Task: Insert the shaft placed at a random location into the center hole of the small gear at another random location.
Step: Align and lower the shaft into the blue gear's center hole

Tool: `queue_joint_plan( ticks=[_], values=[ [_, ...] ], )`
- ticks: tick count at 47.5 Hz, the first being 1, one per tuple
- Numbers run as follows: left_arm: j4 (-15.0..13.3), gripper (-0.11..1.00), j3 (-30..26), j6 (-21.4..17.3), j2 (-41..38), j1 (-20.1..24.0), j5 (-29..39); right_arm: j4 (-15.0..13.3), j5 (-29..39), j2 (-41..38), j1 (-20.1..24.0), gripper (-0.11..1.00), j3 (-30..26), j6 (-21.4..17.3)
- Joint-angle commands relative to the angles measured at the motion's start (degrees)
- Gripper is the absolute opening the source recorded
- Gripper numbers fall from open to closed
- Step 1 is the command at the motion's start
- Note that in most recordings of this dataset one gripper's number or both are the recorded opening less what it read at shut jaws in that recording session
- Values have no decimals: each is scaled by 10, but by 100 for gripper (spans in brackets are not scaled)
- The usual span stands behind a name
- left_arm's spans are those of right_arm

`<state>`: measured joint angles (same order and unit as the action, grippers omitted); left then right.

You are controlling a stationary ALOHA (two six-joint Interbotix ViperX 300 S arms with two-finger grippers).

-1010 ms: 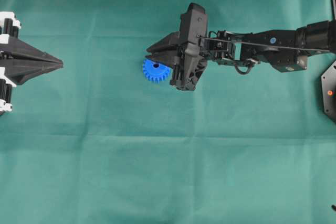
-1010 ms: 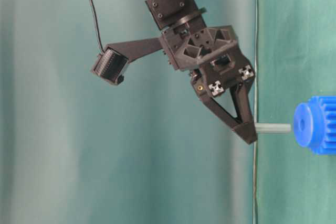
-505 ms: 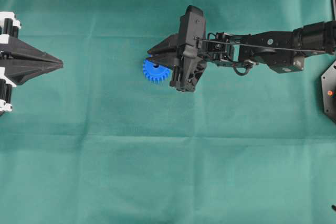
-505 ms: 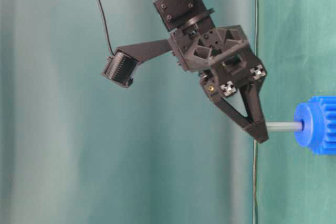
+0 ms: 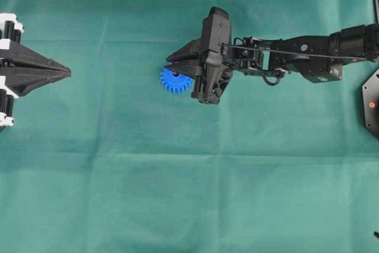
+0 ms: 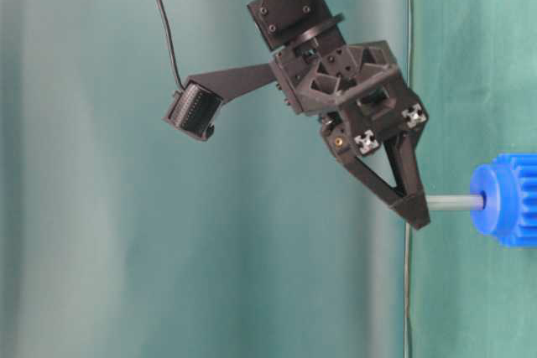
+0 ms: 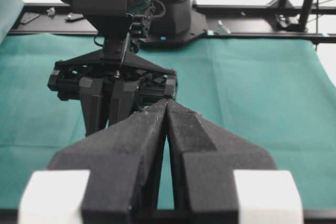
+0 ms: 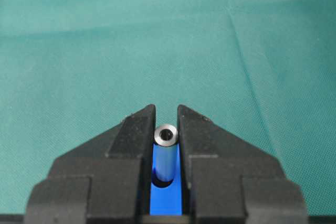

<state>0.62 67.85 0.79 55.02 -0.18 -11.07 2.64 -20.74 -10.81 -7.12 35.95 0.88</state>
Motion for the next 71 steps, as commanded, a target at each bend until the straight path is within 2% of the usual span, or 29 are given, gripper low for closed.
queue_joint_plan(
  ticks=[1, 17, 71],
  values=[
    [2, 0, -11, 0, -4, 0, -3, -1, 10, 26, 2, 12, -9, 7],
    [2, 0, -10, 0, -4, 0, 3, -4, 16, 40, 2, 12, -8, 8],
    [2, 0, -10, 0, -4, 0, 5, 1, -18, -37, 4, 12, -6, -1]
  ],
)
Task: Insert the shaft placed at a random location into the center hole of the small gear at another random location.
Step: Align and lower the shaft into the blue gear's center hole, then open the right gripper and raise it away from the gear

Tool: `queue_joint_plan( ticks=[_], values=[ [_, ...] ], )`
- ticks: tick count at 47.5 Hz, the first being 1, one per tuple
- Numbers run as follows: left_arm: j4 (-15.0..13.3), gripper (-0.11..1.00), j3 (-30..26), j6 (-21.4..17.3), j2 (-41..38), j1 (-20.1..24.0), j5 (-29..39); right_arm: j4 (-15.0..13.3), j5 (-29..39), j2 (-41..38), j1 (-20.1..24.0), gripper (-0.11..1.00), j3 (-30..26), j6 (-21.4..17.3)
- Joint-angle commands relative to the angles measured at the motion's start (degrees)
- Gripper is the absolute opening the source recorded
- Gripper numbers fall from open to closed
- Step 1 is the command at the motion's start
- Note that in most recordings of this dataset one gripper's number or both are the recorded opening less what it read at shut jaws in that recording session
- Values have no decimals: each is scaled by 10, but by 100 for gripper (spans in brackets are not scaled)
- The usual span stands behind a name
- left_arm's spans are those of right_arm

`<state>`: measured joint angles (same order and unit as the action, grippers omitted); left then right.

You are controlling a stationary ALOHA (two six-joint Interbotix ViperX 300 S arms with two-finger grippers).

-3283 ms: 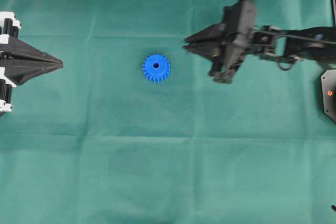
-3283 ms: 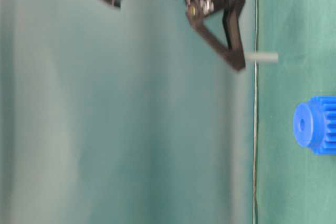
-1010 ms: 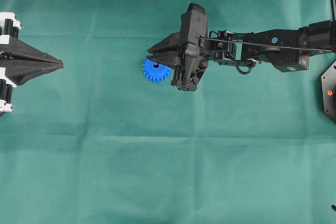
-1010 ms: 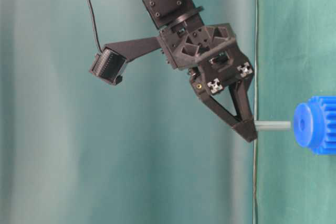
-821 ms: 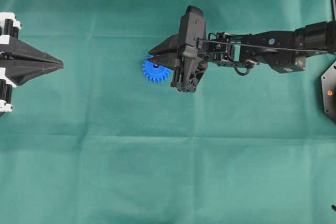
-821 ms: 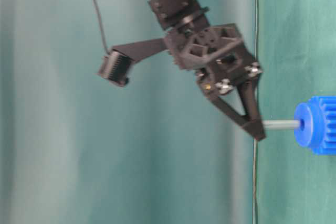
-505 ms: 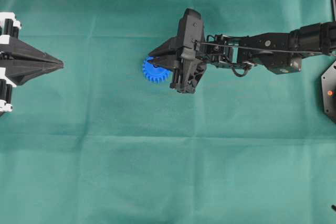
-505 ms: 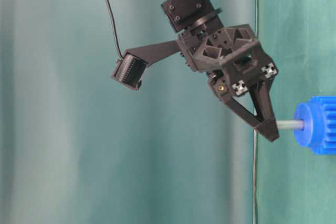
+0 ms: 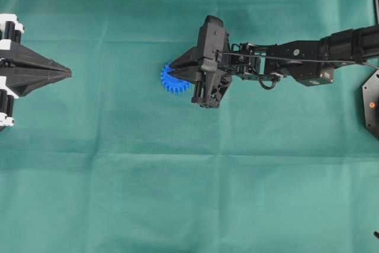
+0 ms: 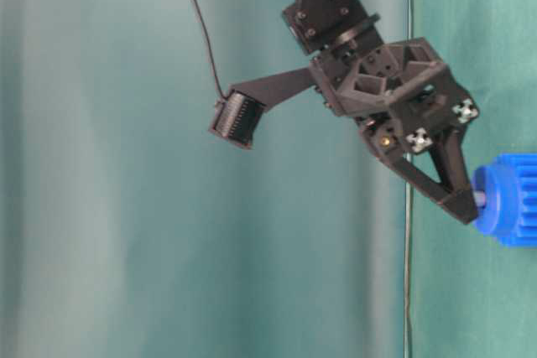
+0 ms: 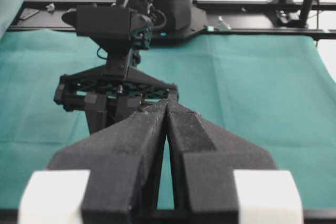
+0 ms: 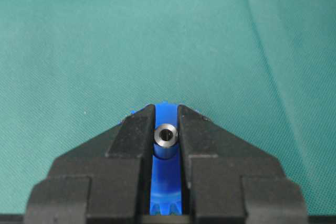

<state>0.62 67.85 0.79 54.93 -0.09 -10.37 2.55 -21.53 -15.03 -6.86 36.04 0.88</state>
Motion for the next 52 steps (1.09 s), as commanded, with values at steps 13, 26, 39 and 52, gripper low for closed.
queue_joint_plan(
  ticks=[13, 26, 39, 52],
  values=[
    [2, 0, -10, 0, -4, -1, 0, 2, -15, -2, 2, 12, -9, -1],
    [2, 0, -10, 0, -4, -1, 0, 7, -17, -2, 2, 13, -8, -2],
    [2, 0, -10, 1, -4, -1, 0, 7, -18, 0, 3, 45, -9, -2],
    [2, 0, -10, 1, -4, -1, 0, 7, -22, 25, 4, 78, -5, 0]
  ],
)
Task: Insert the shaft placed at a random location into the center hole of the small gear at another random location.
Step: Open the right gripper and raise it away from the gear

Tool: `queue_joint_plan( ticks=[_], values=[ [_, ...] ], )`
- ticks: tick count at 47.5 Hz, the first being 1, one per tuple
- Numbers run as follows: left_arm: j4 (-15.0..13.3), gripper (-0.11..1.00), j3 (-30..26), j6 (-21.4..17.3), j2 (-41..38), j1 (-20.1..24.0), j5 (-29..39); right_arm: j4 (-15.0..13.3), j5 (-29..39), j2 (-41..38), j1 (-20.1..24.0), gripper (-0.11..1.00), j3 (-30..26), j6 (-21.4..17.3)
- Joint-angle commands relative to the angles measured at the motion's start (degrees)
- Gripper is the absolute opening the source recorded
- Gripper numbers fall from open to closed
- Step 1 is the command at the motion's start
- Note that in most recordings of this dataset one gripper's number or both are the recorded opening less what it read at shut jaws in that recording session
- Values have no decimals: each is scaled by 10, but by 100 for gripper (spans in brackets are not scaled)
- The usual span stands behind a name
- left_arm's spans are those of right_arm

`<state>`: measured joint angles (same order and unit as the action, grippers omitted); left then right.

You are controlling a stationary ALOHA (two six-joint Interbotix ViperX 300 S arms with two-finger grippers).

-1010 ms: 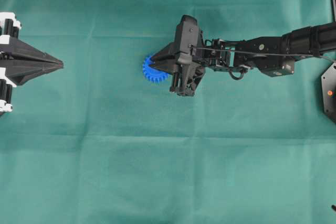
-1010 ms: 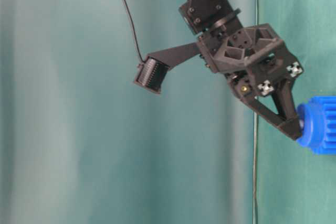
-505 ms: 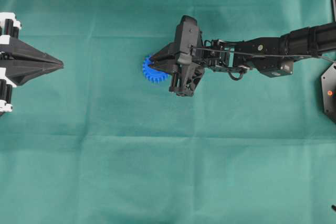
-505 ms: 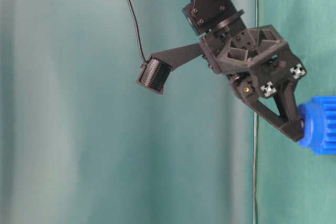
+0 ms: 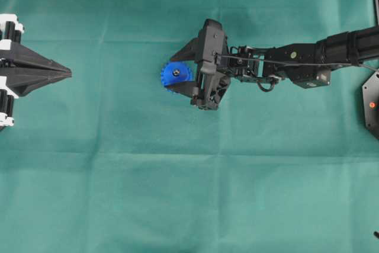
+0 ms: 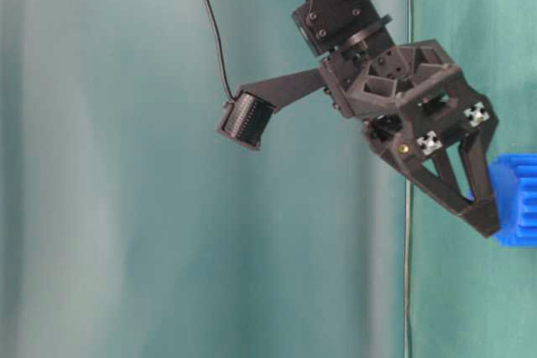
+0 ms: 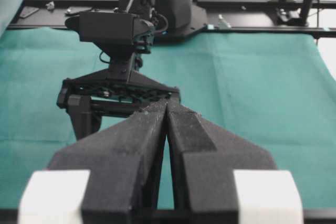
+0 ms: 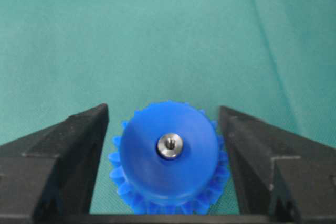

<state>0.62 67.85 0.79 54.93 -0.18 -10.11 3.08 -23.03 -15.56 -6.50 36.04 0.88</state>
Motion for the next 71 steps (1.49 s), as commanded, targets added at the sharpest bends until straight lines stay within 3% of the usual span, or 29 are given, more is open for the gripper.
queue_joint_plan(
  ticks=[1, 16, 33, 60, 71],
  values=[
    [2, 0, -10, 1, -4, 0, -3, 2, -6, 35, 1, 77, -5, 1],
    [2, 0, -10, 1, -4, 0, -3, -4, 8, 92, 1, 77, -1, 5],
    [2, 0, -10, 1, -4, 1, -3, -4, 9, 104, 1, 77, 7, 5],
    [2, 0, -10, 1, -4, 0, -3, -4, 10, 245, 1, 77, 148, 4],
    [2, 0, -10, 1, -4, 0, -4, -4, 11, 269, 1, 77, 170, 4]
  ],
)
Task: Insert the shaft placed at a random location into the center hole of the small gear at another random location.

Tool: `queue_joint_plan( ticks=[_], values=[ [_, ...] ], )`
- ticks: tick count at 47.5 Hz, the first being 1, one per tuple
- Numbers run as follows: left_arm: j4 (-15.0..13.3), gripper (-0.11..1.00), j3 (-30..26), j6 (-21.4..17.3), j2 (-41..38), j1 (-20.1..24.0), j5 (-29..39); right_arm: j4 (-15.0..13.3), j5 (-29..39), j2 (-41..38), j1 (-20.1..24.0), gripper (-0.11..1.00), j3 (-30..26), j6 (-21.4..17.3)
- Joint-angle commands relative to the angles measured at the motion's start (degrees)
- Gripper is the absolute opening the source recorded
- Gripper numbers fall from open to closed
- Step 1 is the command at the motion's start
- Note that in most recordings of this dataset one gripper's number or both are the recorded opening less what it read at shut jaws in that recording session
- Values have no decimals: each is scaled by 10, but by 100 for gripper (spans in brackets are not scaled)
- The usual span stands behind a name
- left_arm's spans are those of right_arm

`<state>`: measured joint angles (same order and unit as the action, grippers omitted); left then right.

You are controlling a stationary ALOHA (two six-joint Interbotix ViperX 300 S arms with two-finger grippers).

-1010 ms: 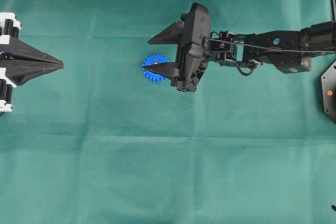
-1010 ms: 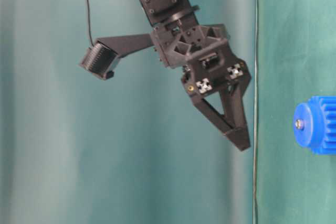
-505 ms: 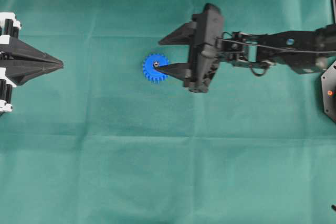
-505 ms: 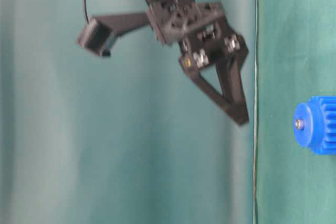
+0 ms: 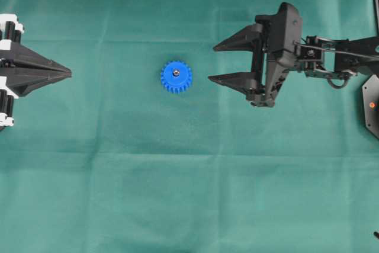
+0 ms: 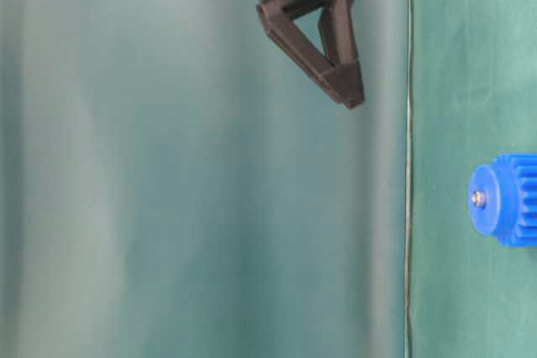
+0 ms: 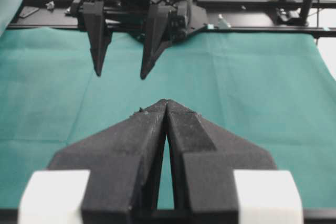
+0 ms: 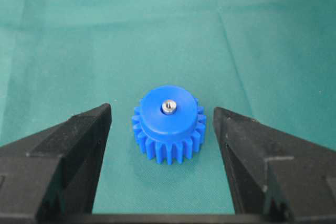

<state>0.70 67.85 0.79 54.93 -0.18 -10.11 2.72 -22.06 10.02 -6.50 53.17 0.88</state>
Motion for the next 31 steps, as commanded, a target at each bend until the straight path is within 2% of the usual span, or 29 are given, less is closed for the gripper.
queue_joint_plan(
  ticks=[1, 31],
  values=[
    [1, 0, -10, 1, -4, 0, -4, -1, 4, 13, 1, 77, -2, 4],
    [1, 0, -10, 1, -4, 0, -3, -1, 17, 13, 1, 77, -2, 4]
  ],
)
